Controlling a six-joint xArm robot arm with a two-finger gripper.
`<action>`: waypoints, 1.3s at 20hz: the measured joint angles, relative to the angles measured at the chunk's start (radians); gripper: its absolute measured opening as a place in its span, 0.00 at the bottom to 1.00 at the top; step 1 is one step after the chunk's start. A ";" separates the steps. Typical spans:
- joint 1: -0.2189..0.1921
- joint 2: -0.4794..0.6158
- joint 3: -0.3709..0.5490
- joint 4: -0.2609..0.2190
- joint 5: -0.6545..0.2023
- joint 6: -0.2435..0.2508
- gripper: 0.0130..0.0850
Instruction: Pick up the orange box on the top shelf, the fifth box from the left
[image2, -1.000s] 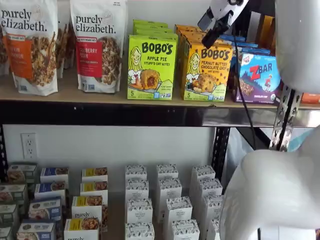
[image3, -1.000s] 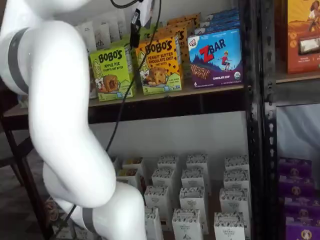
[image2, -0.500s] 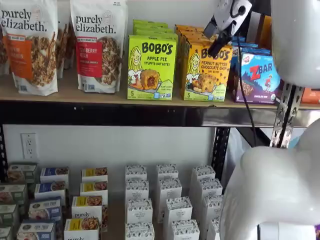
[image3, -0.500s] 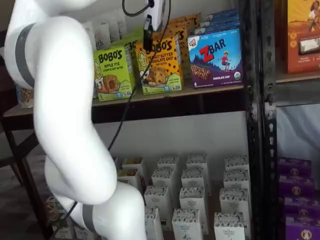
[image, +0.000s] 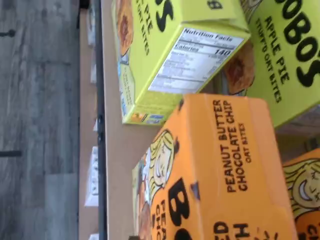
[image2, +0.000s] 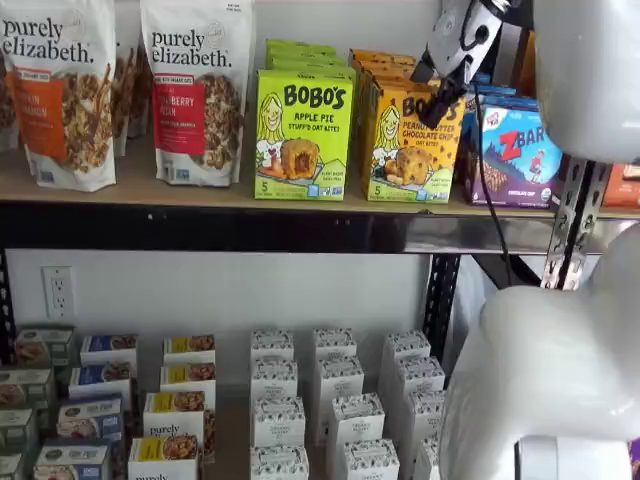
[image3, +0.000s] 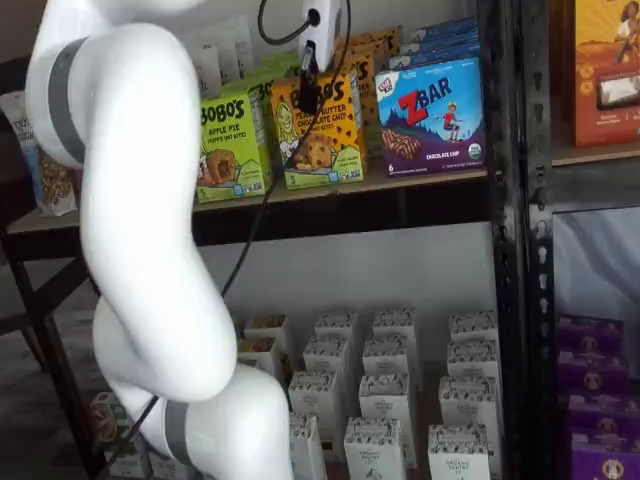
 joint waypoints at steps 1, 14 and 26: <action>0.003 0.010 -0.010 -0.011 0.011 0.002 1.00; 0.044 0.101 -0.126 -0.120 0.128 0.037 1.00; 0.059 0.112 -0.130 -0.148 0.130 0.046 1.00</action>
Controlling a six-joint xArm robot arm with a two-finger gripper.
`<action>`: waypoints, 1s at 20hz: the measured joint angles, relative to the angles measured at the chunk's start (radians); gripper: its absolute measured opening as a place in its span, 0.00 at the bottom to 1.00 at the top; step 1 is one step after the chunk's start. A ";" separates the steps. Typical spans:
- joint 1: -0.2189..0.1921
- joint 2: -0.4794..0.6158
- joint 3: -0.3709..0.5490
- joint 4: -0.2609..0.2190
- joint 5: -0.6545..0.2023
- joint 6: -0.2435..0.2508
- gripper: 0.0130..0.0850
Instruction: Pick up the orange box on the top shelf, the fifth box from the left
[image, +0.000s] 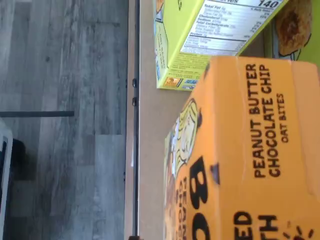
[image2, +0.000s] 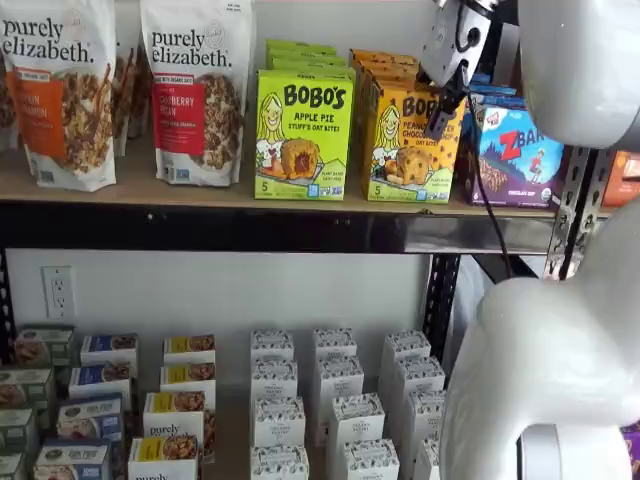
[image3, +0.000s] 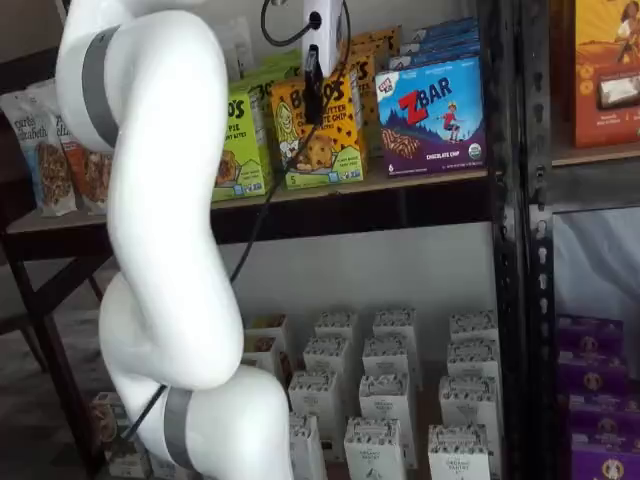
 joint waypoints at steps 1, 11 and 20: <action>-0.001 0.000 0.001 0.001 0.000 -0.001 1.00; -0.004 0.001 0.001 0.007 0.006 -0.003 0.72; -0.001 0.006 -0.007 -0.002 0.020 0.000 0.67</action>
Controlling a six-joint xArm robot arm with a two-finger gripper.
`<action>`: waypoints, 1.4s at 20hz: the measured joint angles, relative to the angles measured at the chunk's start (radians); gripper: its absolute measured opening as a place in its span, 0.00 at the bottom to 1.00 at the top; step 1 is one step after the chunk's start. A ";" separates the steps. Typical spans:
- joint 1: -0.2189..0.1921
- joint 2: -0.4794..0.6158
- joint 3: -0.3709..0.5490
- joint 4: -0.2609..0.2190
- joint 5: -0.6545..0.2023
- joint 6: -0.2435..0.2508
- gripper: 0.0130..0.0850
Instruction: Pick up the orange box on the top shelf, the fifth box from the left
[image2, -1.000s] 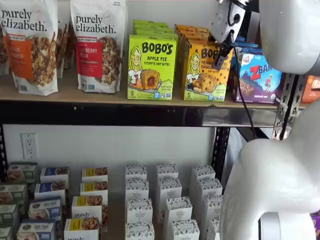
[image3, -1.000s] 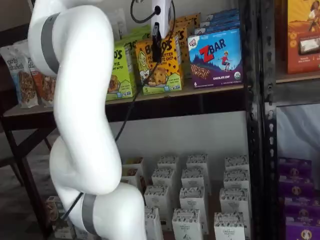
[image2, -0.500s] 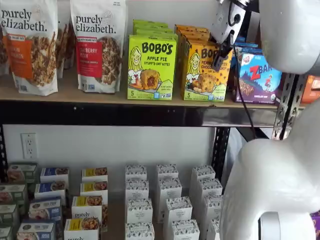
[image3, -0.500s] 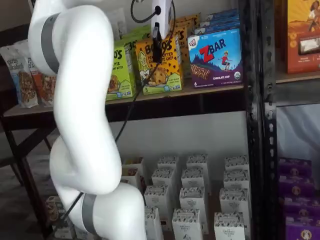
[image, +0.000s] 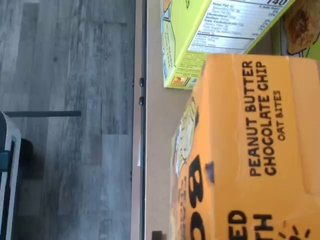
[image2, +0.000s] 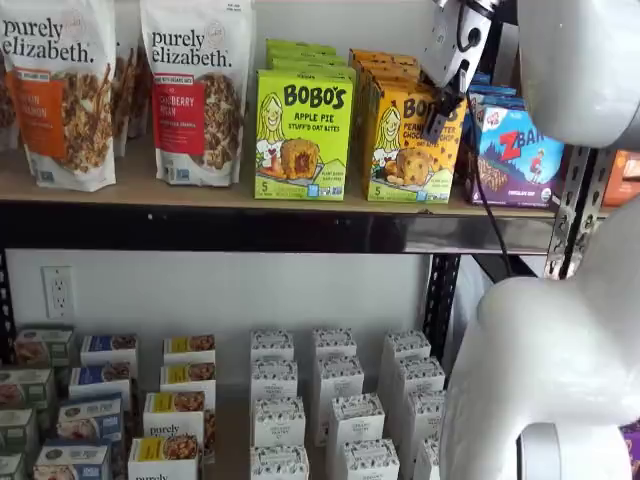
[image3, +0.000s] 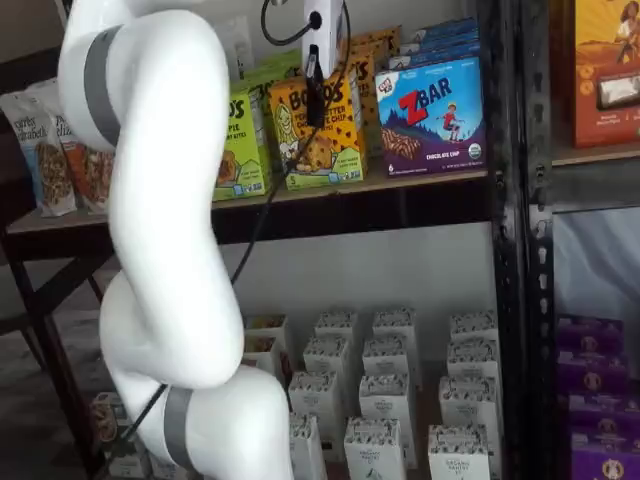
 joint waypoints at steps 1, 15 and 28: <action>0.000 -0.002 0.002 0.001 -0.003 0.000 0.67; -0.002 -0.010 0.015 0.010 -0.018 -0.002 0.67; 0.002 -0.013 0.017 0.008 -0.019 0.001 0.50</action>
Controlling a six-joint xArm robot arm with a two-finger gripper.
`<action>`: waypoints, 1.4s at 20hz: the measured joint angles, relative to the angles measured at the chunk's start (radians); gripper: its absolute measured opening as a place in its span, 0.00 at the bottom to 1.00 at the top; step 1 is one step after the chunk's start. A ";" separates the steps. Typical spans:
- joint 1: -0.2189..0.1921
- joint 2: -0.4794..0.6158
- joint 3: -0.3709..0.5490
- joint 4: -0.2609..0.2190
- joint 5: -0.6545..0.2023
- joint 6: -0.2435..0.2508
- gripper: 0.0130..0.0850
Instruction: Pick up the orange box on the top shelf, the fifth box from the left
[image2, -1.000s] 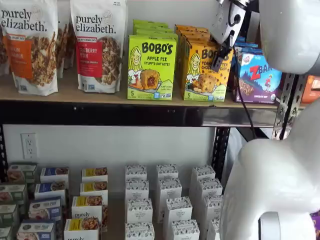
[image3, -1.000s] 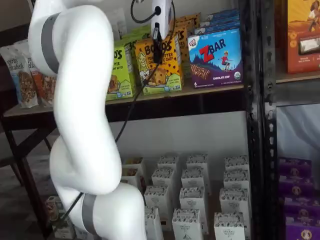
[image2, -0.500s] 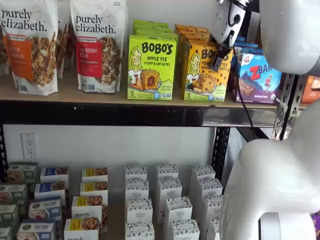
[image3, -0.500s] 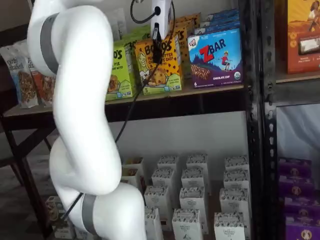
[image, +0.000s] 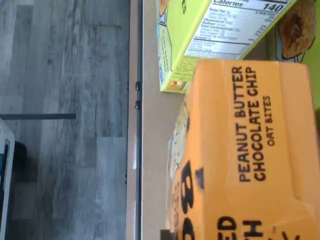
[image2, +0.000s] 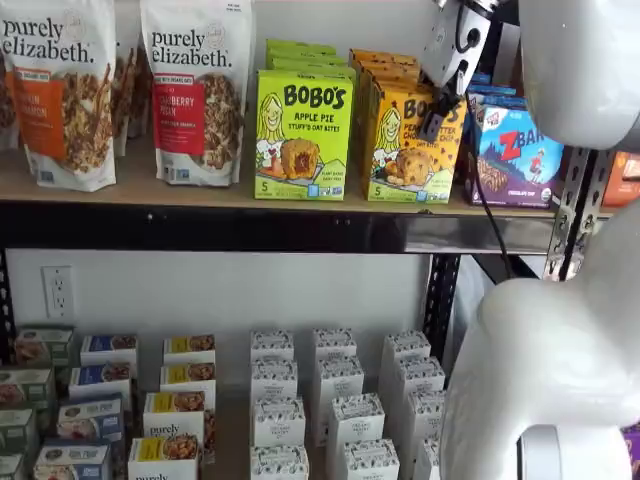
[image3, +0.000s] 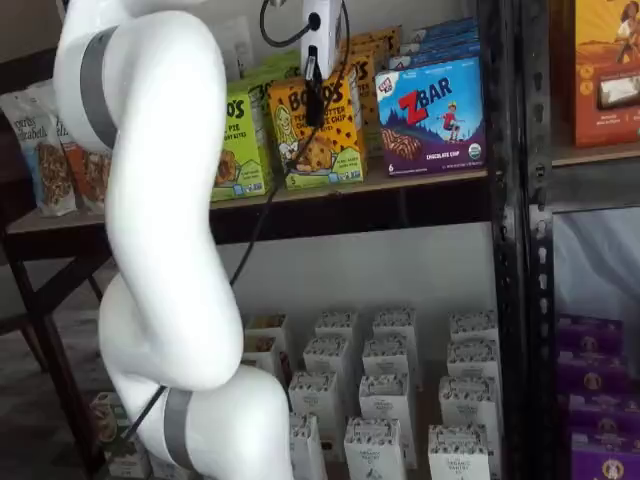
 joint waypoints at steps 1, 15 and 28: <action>0.000 0.000 0.000 0.001 0.001 0.000 0.50; -0.005 -0.011 -0.001 0.007 0.013 0.000 0.33; -0.020 -0.112 0.023 0.011 0.108 0.010 0.33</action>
